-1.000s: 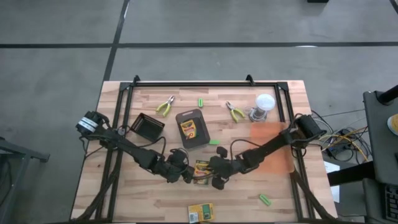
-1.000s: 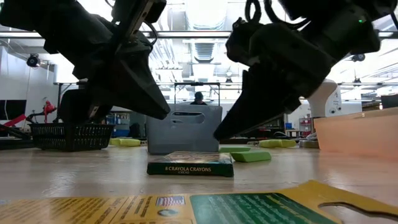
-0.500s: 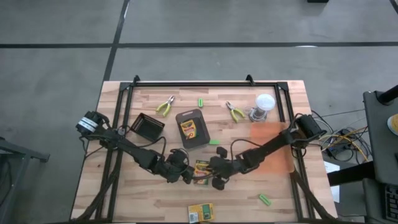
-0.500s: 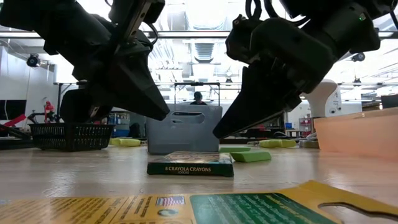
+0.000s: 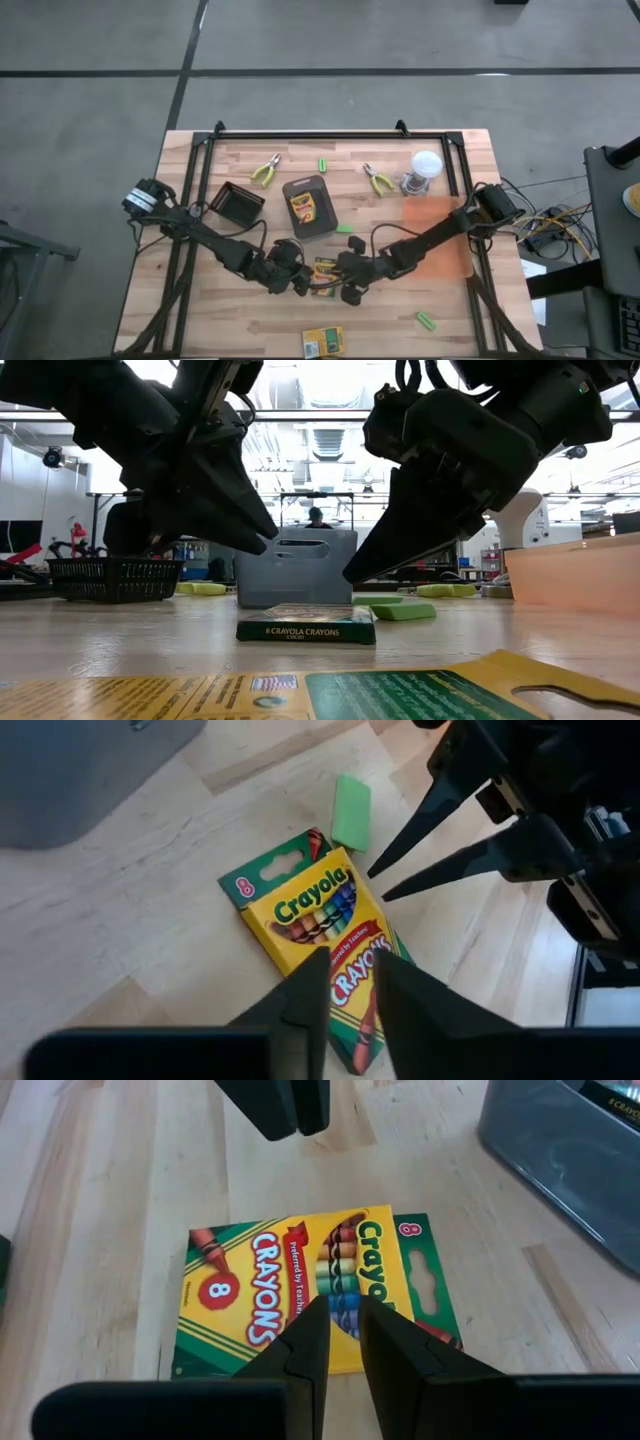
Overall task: Pick & Place School Supplies
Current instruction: Put the left yellow crayon box into the black transparent bin
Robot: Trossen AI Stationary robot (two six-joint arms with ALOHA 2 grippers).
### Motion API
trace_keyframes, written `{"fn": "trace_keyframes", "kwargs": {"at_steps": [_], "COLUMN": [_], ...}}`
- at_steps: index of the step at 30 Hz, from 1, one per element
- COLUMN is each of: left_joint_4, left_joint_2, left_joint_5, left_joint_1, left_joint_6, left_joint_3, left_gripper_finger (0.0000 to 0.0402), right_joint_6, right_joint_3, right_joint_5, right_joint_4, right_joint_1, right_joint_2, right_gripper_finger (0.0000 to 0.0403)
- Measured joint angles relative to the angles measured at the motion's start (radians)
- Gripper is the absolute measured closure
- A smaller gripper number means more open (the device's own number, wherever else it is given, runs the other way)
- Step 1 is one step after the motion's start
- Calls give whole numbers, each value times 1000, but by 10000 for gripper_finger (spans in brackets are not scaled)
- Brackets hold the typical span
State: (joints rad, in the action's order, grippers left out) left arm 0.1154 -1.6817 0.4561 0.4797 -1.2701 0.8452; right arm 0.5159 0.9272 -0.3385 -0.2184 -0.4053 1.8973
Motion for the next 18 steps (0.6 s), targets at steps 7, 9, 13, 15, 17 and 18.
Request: {"fn": "trace_keyframes", "kwargs": {"at_steps": [7,9,13,15,17,18], "left_joint_4": [-2,-5,-4,-4,-4,-4], "left_joint_2": [0,0,0,0,0,0], "left_joint_5": [30,34,31,24,24,23], "left_joint_1": [0,0,0,0,0,0], "left_joint_6": [-33,-85,-247,-296,-303,-297], "left_joint_3": [-2,-7,-10,-10,-10,-10], "left_gripper_finger": [227,211,197,196,196,196], "right_joint_6": [1,4,5,6,8,8], "right_joint_3": [0,0,0,0,0,0], "right_joint_5": [0,0,2,3,4,7], "right_joint_4": [0,0,5,6,6,6], "right_joint_1": [0,0,0,0,0,0], "right_joint_2": [0,1,1,2,2,2], "right_gripper_finger": [346,346,346,346,346,346]}}
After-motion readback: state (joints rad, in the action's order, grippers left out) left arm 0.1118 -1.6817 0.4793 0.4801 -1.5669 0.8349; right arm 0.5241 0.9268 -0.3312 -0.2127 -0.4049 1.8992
